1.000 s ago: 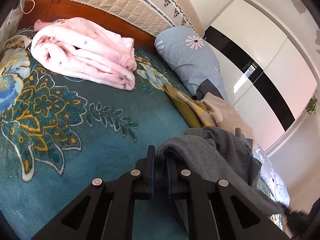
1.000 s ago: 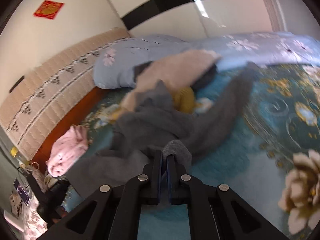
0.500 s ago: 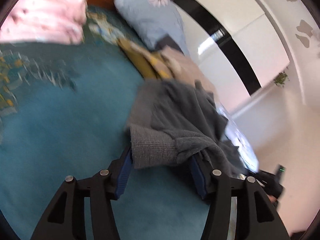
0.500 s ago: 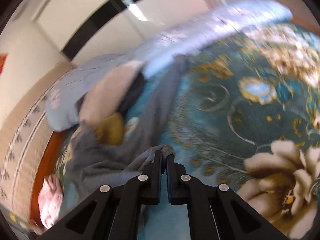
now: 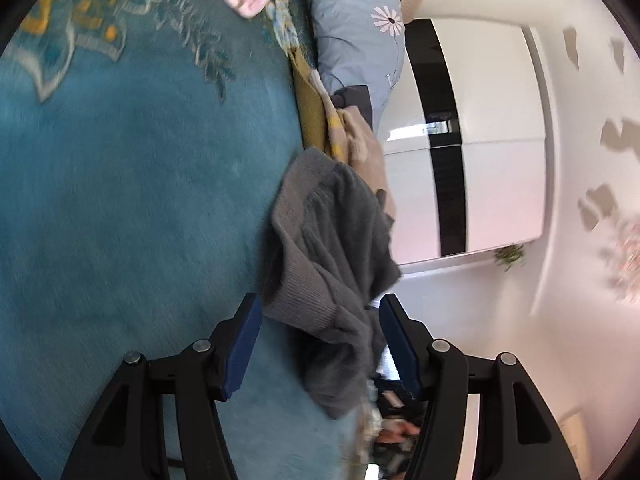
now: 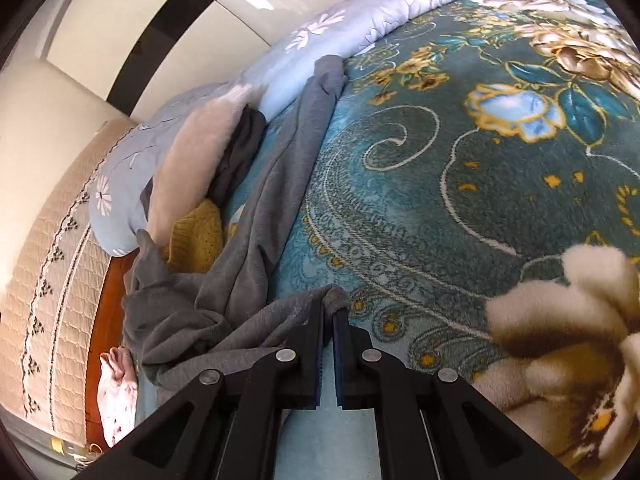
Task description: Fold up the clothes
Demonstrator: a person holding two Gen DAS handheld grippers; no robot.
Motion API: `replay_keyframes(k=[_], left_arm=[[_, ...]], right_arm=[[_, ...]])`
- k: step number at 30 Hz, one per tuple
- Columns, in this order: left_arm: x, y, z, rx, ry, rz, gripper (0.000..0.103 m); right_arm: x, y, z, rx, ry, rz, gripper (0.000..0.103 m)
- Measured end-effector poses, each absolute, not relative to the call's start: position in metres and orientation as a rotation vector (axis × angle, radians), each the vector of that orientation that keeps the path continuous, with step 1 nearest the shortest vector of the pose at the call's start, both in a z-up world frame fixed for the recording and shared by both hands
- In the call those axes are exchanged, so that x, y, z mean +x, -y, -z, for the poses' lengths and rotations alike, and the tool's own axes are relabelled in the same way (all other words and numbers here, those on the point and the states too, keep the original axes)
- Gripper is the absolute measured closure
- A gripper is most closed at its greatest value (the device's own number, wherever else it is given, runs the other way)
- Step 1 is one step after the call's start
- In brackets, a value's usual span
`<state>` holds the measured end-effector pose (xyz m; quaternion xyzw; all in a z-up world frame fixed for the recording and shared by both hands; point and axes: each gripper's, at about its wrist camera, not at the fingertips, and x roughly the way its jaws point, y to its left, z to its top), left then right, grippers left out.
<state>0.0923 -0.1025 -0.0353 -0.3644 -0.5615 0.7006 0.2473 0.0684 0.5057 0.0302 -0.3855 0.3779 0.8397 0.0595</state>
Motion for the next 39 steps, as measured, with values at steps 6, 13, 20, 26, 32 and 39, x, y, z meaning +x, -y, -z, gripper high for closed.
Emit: replay_keyframes(k=[6,13,20,26,32,39], left_arm=[[0.096,0.086,0.048,-0.946,1.726,-1.663,0.034],[0.054,0.060,0.043,-1.034,1.817,-1.652,0.035],[0.037,0.058,0.003,-1.113,1.550,-2.158,0.087],[0.073,0.075,-0.077,-0.611,1.118,-2.734,0.087],[0.055,0.119,0.000,-0.950,1.546,-2.495,0.087],[0.050,0.114,-0.002,-0.962,1.509,-2.446,0.087]], right_arm=[[0.063,-0.508,-0.025,-1.196,-1.204,-2.527,0.097],[0.065,-0.501,-0.027,-1.205,-1.170,-2.554,0.096],[0.063,-0.501,-0.030,-1.208,-1.172,-2.577,0.096],[0.056,-0.471,-0.041,-1.271,-1.262,-2.776,0.095],[0.051,-0.409,-0.056,-1.423,-0.874,-2.985,0.094],[0.067,-0.445,-0.067,-1.292,-1.006,-2.955,0.052]])
